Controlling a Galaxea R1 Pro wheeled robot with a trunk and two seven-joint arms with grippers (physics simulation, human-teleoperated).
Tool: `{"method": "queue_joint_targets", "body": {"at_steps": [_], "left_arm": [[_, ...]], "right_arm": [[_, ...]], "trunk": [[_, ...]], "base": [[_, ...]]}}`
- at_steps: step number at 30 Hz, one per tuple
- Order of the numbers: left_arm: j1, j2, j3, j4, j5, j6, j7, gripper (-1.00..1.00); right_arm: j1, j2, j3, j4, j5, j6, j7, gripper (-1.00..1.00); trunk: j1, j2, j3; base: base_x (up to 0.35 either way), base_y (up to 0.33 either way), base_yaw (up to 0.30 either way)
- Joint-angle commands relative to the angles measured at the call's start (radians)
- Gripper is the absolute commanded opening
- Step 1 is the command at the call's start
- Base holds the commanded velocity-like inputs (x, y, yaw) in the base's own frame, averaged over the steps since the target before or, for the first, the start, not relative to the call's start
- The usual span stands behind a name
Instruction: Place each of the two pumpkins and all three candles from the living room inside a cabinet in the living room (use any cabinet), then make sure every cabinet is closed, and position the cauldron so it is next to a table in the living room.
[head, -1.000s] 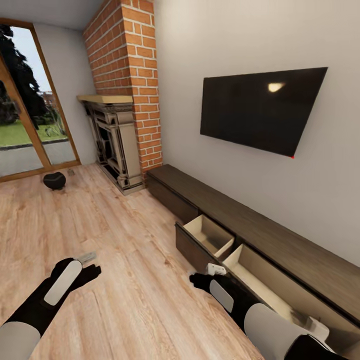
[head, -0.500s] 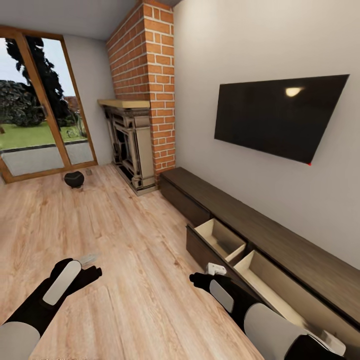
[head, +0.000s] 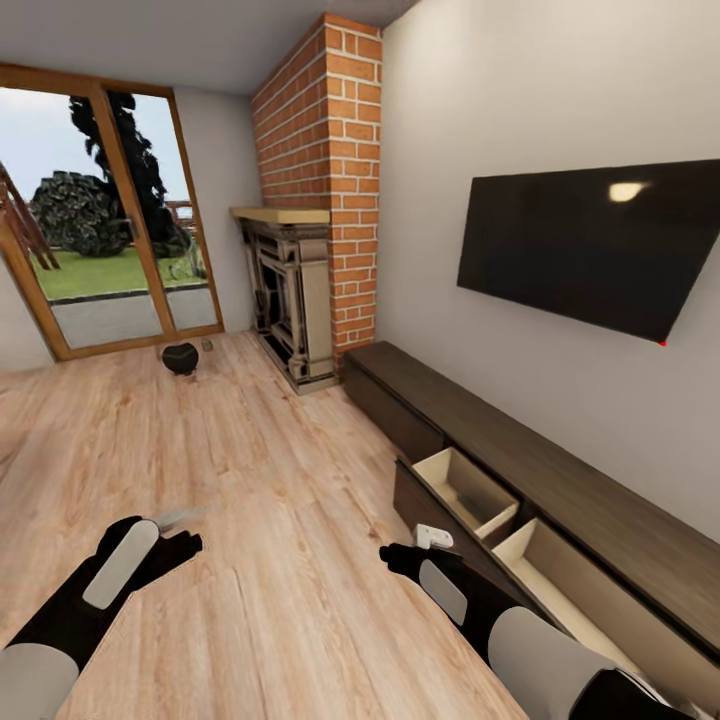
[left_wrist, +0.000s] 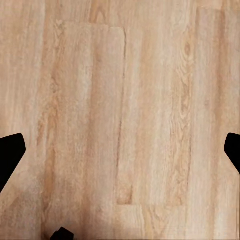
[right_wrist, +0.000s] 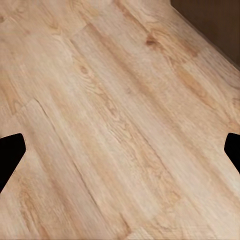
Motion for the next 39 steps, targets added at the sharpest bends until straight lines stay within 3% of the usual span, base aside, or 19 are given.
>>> {"method": "queue_joint_targets", "body": {"at_steps": [1, 6, 22, 25, 30, 32, 35, 39], "left_arm": [[-0.001, 0.002, 0.011, -0.001, 0.011, -0.001, 0.01, 1.0], [-0.001, 0.001, 0.051, 0.01, 0.012, 0.02, 0.008, 1.0], [-0.001, 0.001, 0.06, 0.052, 0.008, 0.041, 0.003, 1.0], [-0.001, 0.001, 0.059, 0.088, 0.006, 0.036, -0.023, 1.0], [-0.001, 0.002, 0.056, 0.209, -0.011, 0.013, -0.133, 1.0], [0.0, 0.005, 0.052, 0.235, -0.026, 0.004, -0.154, 1.0], [0.001, 0.007, 0.048, 0.317, -0.079, -0.027, -0.17, 1.0], [0.001, 0.005, 0.045, 0.45, -0.153, -0.166, -0.214, 1.0]], "right_arm": [[-0.001, -0.001, 0.008, -0.002, -0.008, 0.002, -0.006, 1.0], [-0.001, -0.001, 0.008, -0.002, -0.008, 0.001, -0.003, 1.0], [-0.001, -0.002, 0.008, 0.004, -0.008, 0.0, -0.002, 1.0], [-0.001, -0.002, 0.008, 0.006, -0.007, 0.0, -0.002, 1.0], [0.002, -0.002, 0.012, 0.008, -0.007, -0.001, -0.002, 1.0], [0.004, -0.003, 0.034, 0.01, -0.006, -0.007, -0.003, 1.0], [0.005, -0.004, 0.075, 0.013, -0.008, -0.046, -0.003, 1.0], [0.034, -0.003, 0.098, 0.023, -0.008, -0.124, -0.004, 1.0]], "trunk": [[0.0, -0.001, 0.0], [0.0, -0.001, 0.007], [0.0, -0.001, 0.029], [0.0, -0.001, 0.033], [0.0, -0.001, 0.04], [0.0, -0.001, 0.043], [0.0, -0.001, 0.047], [0.0, -0.001, 0.052]], "base": [[0.161, 0.134, 0.174], [0.214, 0.178, 0.174], [0.242, 0.19, 0.174], [0.2, 0.054, 0.174], [0.046, 0.01, 0.174], [0.008, 0.002, 0.174], [0.003, 0.001, 0.173], [0.001, 0.0, 0.172]]}}
